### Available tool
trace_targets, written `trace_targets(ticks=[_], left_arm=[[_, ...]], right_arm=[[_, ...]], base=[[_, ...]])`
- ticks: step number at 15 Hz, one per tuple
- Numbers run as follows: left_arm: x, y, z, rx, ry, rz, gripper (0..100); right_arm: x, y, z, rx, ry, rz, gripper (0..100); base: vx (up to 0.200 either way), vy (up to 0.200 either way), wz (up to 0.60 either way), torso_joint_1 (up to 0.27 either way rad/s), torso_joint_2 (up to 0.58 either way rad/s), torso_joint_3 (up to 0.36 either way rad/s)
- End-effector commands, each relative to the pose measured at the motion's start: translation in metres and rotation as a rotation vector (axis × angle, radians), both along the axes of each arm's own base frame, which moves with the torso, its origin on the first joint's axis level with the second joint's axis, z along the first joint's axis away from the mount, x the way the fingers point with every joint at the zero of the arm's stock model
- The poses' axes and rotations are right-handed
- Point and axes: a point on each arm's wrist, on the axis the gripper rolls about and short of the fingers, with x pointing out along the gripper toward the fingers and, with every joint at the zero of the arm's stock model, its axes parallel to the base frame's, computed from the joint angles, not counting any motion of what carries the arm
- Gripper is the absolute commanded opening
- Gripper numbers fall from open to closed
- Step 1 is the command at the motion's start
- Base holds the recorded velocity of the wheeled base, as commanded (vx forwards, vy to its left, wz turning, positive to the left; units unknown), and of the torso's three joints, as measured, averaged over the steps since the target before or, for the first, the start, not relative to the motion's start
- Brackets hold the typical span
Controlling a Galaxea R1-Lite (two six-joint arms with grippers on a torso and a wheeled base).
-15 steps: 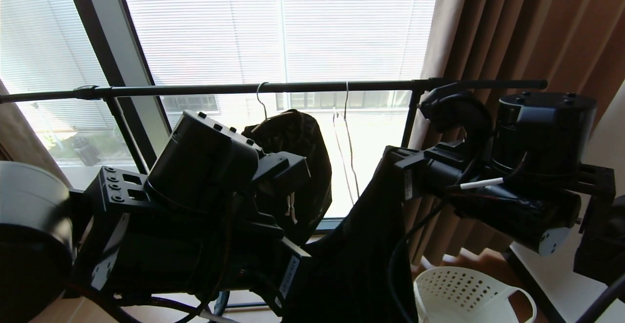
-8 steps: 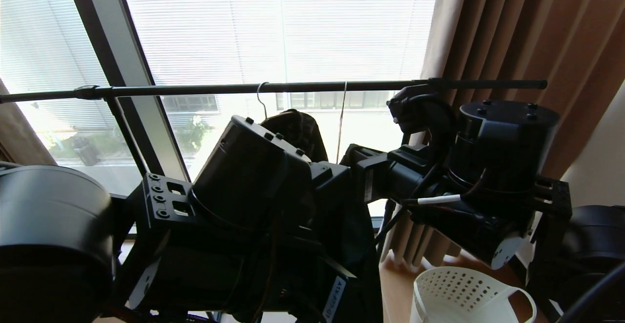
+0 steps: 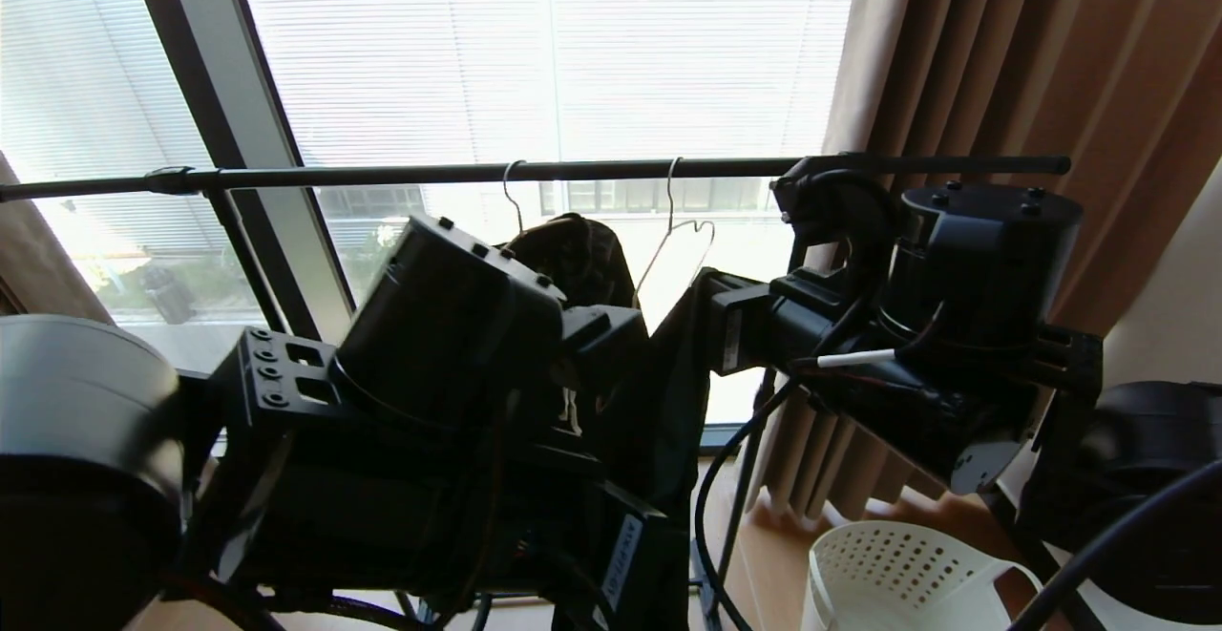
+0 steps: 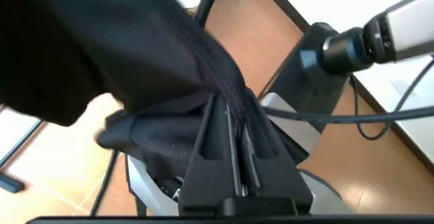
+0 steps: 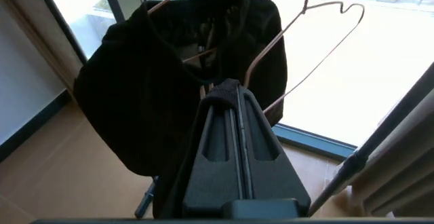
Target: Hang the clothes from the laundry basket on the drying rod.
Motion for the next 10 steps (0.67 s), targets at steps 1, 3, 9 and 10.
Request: trace_targets(ticks=[1, 3, 9, 10], left_arm=[[0.006, 0.022, 0.01, -0.025, -0.025, 0.074, 0], [0.022, 0.042, 0.016, -0.022, -0.06, 0.191, 0], [0.048, 0.061, 0.034, -0.048, -0.133, 0.347, 0], [0.052, 0.058, 0.036, -0.065, -0.147, 0.348, 0]], right_arm=[[-0.002, -0.013, 0.012, 0.01, -0.025, -0.022, 0], [-0.012, -0.026, 0.014, -0.048, -0.03, -0.01, 0], [-0.035, -0.04, -0.015, -0.246, -0.004, 0.161, 0], [-0.048, -0.04, -0.022, -0.291, -0.011, 0.27, 0]], base=[[0.0, 0.0, 0.0, 0.0, 0.0, 0.0], [0.0, 0.0, 0.0, 0.0, 0.0, 0.0], [0.0, 0.0, 0.0, 0.0, 0.0, 0.0], [0.0, 0.0, 0.0, 0.0, 0.0, 0.0]])
